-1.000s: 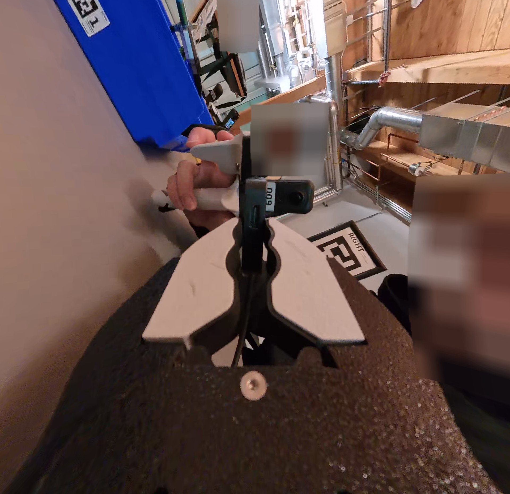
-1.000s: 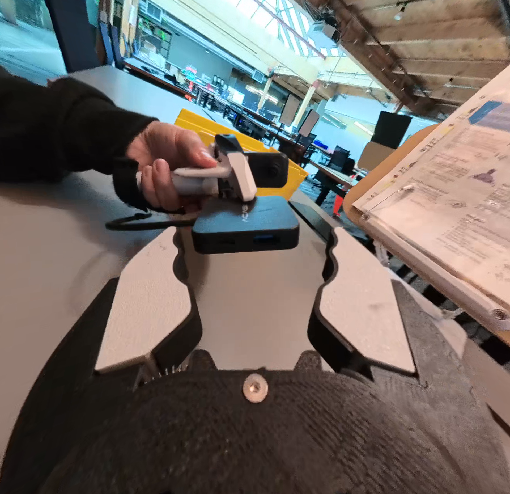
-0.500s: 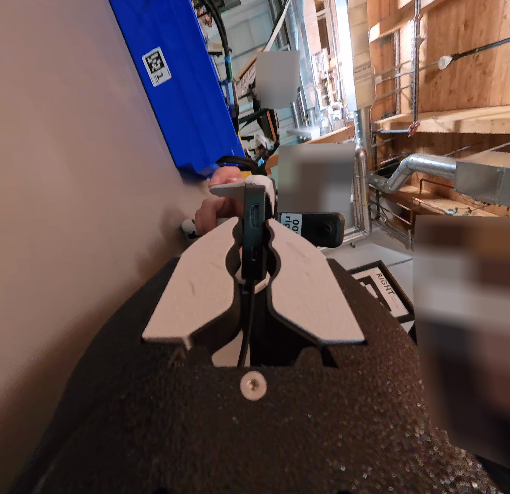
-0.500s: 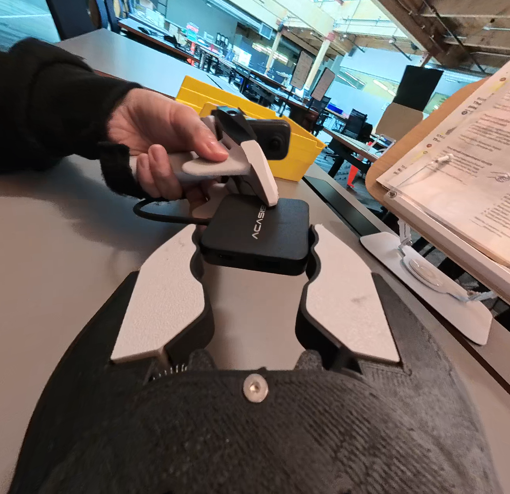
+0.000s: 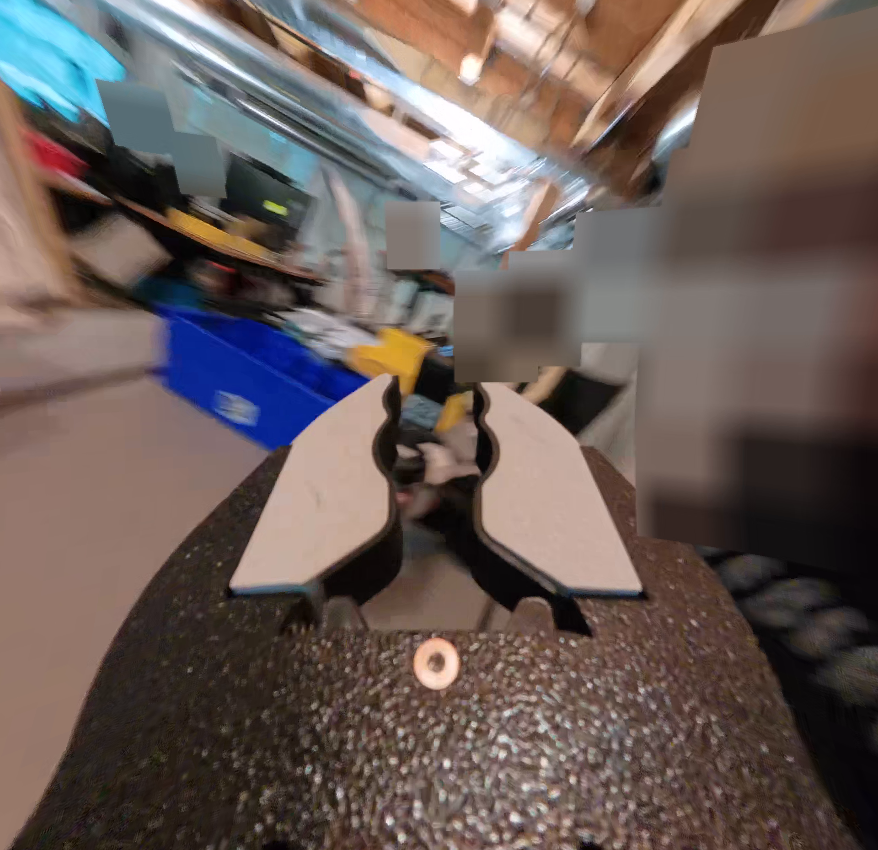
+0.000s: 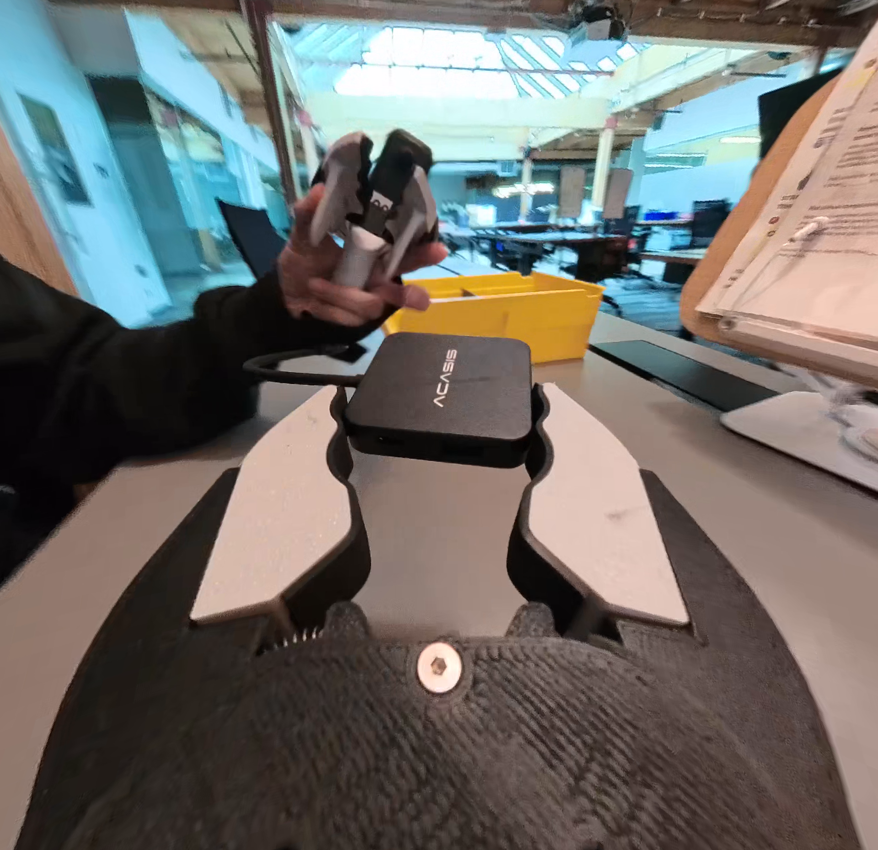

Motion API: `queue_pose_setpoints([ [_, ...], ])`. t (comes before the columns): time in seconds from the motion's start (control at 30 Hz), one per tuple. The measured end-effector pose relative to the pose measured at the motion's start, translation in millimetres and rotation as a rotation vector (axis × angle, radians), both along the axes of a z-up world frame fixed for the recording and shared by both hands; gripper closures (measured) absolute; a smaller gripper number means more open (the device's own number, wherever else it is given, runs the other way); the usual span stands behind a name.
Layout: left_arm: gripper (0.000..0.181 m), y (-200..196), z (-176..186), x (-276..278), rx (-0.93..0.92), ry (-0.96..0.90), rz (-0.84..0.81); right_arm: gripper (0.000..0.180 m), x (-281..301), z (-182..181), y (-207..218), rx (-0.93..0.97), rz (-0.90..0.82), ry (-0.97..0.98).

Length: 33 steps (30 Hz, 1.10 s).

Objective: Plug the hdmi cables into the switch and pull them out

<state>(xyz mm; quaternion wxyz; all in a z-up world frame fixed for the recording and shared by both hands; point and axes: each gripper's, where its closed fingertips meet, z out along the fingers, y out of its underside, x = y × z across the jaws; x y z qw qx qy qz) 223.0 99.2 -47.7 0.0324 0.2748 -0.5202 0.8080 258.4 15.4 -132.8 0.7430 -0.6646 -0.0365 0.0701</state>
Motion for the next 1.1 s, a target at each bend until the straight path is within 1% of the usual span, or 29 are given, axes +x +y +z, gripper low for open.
queue_pose_setpoints([
  [0.03,0.144,10.5,1.9,0.2,0.138,-0.107,0.139,0.106,-1.7,4.0,-3.5,0.027,0.042,0.047],
  [0.1,0.127,35.9,-5.3,7.9,0.442,-0.292,0.435,0.106,-7.0,11.1,-7.1,0.076,0.115,0.119],
  [0.13,0.124,47.5,-11.4,12.8,0.572,-0.373,0.563,0.106,-11.8,13.3,-7.6,0.086,0.162,0.153],
  [0.17,0.126,51.6,-18.9,15.9,0.672,-0.447,0.635,0.106,-15.1,15.8,-7.2,0.103,0.191,0.180],
  [0.2,0.128,45.3,-28.3,16.8,0.740,-0.514,0.640,0.106,-19.6,17.6,-6.7,0.118,0.225,0.205],
  [0.27,0.128,10.9,-50.3,14.5,0.836,-0.639,0.546,0.106,-30.6,17.3,-3.4,0.119,0.316,0.275],
  [0.37,0.121,-41.8,-80.4,10.9,1.028,-0.805,0.450,0.106,-40.8,15.7,6.0,0.124,0.373,0.345],
  [0.43,0.125,-62.2,-93.3,8.1,1.140,-0.896,0.429,0.107,-45.5,10.7,11.7,0.091,0.380,0.347],
  [0.5,0.135,-72.3,-93.0,5.9,1.166,-0.972,0.462,0.107,-48.8,3.7,16.0,0.048,0.377,0.329],
  [0.57,0.155,-78.0,-89.5,3.1,1.147,-1.021,0.486,0.107,-52.5,-2.2,18.6,0.018,0.396,0.335],
  [0.67,0.165,-75.3,-92.2,7.9,1.182,-1.013,0.510,0.107,-46.5,-2.3,21.7,0.037,0.365,0.365],
  [0.7,0.167,-74.8,-91.3,10.1,1.193,-1.029,0.545,0.107,-42.8,0.1,23.4,0.057,0.343,0.385],
  [0.73,0.167,-74.2,-88.0,11.6,1.201,-1.058,0.596,0.107,-41.3,2.7,24.1,0.083,0.333,0.400],
  [0.77,0.167,-74.8,-86.3,11.8,1.203,-1.068,0.614,0.107,-42.4,3.5,24.8,0.100,0.331,0.395],
  [0.9,0.167,-77.4,-89.1,9.2,1.204,-1.088,0.562,0.103,-48.7,0.4,29.9,0.073,0.312,0.344],
  [1.1,0.167,-74.6,-93.1,4.1,1.338,-1.228,0.502,0.100,-54.6,-8.2,30.7,-0.008,0.318,0.286],
])
